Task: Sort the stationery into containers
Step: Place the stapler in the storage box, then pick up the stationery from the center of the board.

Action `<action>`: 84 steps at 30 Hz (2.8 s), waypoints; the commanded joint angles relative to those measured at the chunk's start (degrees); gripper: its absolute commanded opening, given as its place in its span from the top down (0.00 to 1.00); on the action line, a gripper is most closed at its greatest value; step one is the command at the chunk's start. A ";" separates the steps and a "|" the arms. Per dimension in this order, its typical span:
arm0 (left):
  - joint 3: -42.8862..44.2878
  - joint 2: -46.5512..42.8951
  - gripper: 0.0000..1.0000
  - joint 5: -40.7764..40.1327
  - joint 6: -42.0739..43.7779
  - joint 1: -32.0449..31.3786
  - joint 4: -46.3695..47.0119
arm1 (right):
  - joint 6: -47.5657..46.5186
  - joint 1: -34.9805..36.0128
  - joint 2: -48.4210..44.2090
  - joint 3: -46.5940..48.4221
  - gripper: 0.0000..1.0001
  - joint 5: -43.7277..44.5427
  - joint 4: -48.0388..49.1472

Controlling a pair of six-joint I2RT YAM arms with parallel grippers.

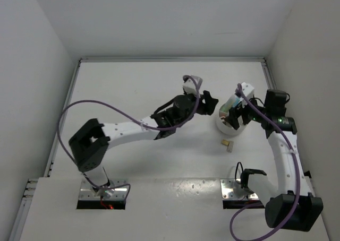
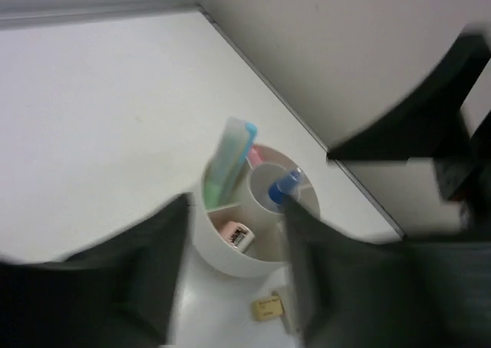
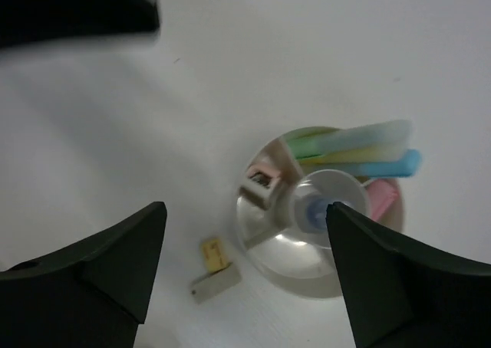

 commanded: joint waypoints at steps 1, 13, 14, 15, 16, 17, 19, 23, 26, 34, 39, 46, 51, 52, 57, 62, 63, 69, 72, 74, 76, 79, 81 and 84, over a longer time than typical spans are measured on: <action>0.86 -8.60 0.27 -13.24 -12.20 2.13 -19.47 | -29.62 1.37 3.62 4.47 0.13 -15.42 -26.29; -16.08 -27.06 0.08 -7.03 -25.43 17.08 -40.54 | -36.64 7.08 6.44 -5.80 0.57 3.12 -30.46; -17.83 -27.08 0.08 -6.25 -25.43 18.47 -40.02 | -36.64 8.48 7.14 -5.81 0.55 3.91 -30.46; -18.37 -27.95 0.08 -5.72 -24.91 19.27 -40.01 | -36.64 9.10 7.15 -6.33 0.52 3.91 -30.46; -18.37 -27.95 0.08 -5.11 -24.90 20.06 -40.01 | -36.64 9.89 8.45 -6.33 0.50 4.52 -29.94; -19.16 -28.48 0.08 -4.58 -24.29 20.77 -40.62 | -35.94 11.55 8.99 -6.94 0.50 5.57 -29.32; -19.77 -29.09 0.08 -3.96 -23.76 22.00 -41.15 | -33.57 13.06 11.09 -6.95 0.50 7.59 -25.64; -20.30 -29.62 0.08 -3.96 -23.76 22.62 -41.68 | -24.97 17.18 14.17 -6.95 0.50 12.07 -19.48; -20.31 -30.15 0.08 -3.96 -23.23 23.24 -42.21 | -18.37 20.79 17.25 -5.81 0.52 16.46 -16.05; -20.31 -30.15 0.08 -3.44 -22.70 24.38 -42.73 | -6.16 27.47 18.31 -5.28 0.49 27.89 -11.66; -20.31 -29.62 0.08 -2.91 -22.18 24.38 -42.73 | -4.03 29.76 18.31 -8.26 0.49 32.48 -9.28; -20.31 -29.62 0.08 -2.38 -22.18 24.90 -42.73 | -2.81 30.47 21.30 -11.07 0.50 36.87 -4.36; -20.31 -30.15 0.08 -2.38 -21.65 24.90 -42.73 | -1.66 30.47 23.40 -11.08 0.52 39.85 -2.08; -20.83 -30.15 0.08 -2.38 -21.65 24.90 -42.73 | -1.13 30.47 23.41 -11.69 0.52 40.64 -2.07; -20.83 -30.15 0.08 -2.38 -21.65 25.43 -42.73 | -1.13 30.47 26.48 -11.70 0.52 41.27 -0.49; -20.83 -30.15 0.08 -1.85 -21.12 25.43 -42.73 | -1.65 30.47 28.33 -11.70 0.52 40.12 0.13; -20.83 -30.15 0.08 -1.85 -21.12 25.43 -42.73 | -1.66 30.47 28.33 -11.70 0.52 39.60 0.13; -20.83 -30.15 0.08 -1.85 -21.12 25.43 -42.73 | -3.41 30.47 29.65 -11.70 0.53 34.52 -2.33; -20.83 -30.15 0.08 -1.33 -21.12 25.43 -42.73 | -3.94 30.47 30.17 -11.70 0.53 32.84 -3.73; -20.83 -30.15 0.08 -1.32 -21.12 25.43 -42.73 | -4.46 30.47 30.97 -11.17 0.53 32.83 -4.27; -20.83 -30.68 0.08 -1.32 -21.12 25.43 -42.73 | -4.47 30.47 30.97 -11.17 0.60 32.04 -4.79; -21.36 -31.21 0.08 -1.32 -21.12 25.43 -42.73 | -5.08 30.47 28.78 -11.17 0.69 30.81 -5.32; -21.36 -31.21 0.08 -1.32 -21.12 25.43 -42.73 | -5.08 30.47 25.96 -11.17 0.77 30.20 -5.32; -21.36 -31.21 0.08 -1.32 -21.12 25.43 -42.73 | -5.69 30.47 23.16 -10.56 0.96 27.22 -6.10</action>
